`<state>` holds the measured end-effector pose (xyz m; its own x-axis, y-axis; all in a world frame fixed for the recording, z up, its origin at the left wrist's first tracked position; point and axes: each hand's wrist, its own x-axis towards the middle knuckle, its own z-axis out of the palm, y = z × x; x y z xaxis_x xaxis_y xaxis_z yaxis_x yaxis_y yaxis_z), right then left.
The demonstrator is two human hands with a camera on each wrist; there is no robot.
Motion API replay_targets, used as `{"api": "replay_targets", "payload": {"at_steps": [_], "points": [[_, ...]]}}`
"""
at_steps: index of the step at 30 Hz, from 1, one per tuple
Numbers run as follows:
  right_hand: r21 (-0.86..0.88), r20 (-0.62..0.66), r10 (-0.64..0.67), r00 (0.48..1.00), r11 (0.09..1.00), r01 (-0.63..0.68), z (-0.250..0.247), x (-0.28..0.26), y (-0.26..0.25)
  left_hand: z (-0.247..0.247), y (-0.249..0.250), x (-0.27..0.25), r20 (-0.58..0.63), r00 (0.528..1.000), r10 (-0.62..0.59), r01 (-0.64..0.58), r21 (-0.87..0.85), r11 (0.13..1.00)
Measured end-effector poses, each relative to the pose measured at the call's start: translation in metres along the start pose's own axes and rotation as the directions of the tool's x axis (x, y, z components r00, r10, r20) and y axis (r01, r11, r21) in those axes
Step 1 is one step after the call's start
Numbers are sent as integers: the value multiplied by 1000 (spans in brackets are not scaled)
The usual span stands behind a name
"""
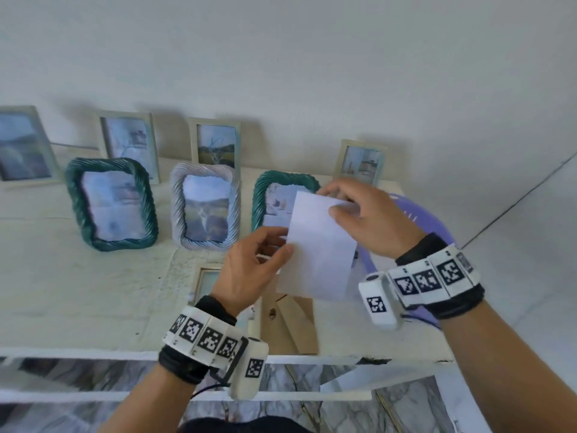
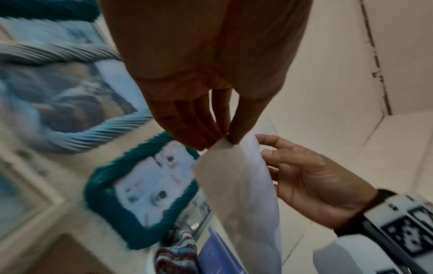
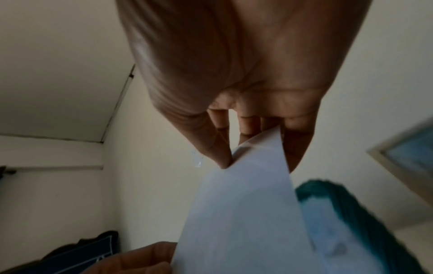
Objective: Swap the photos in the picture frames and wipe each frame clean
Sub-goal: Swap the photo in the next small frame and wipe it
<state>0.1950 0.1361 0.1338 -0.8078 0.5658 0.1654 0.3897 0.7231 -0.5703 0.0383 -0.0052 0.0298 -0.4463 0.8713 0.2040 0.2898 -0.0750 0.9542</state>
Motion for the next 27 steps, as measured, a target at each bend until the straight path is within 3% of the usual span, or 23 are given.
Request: {"api": "replay_targets", "payload": {"at_steps": [3,6,8,10,12,13,15,18,22,27], "points": [[127,-67,7,998,992,1,51,0,-7,-35,-22,-18,27,995,-99,100,-52,994],[362,-111,216,970,918,-163,101,-13,-7,-65,-41,-36,4,976,-216,215,-115,970],[495,35,401,915,789,-364,134,-24,-5,-80,-52,-47,-22,955,-295,289,-145,946],[587,259,481,838,610,-532,162,-35,-6,-90,-66,-54,-36,933,-359,351,-143,925],[658,346,497,796,476,-583,184,-46,-9,-96,-77,-61,-40,920,-391,388,-64,920],[662,341,511,789,465,-588,192,-50,-11,-99,-82,-65,-52,927,-371,372,33,927],[622,301,537,788,516,-589,200,-56,-11,-103,-90,-71,-77,963,-260,271,266,925],[487,242,544,803,648,-586,205,-57,-12,-113,-100,-76,-124,984,-129,171,441,881],[300,163,509,845,790,-534,209,-51,-17,-122,-110,-78,-132,966,-222,257,401,879],[176,82,470,879,861,-477,217,-43,-28,-122,-120,-83,-114,962,-247,272,399,876]]}}
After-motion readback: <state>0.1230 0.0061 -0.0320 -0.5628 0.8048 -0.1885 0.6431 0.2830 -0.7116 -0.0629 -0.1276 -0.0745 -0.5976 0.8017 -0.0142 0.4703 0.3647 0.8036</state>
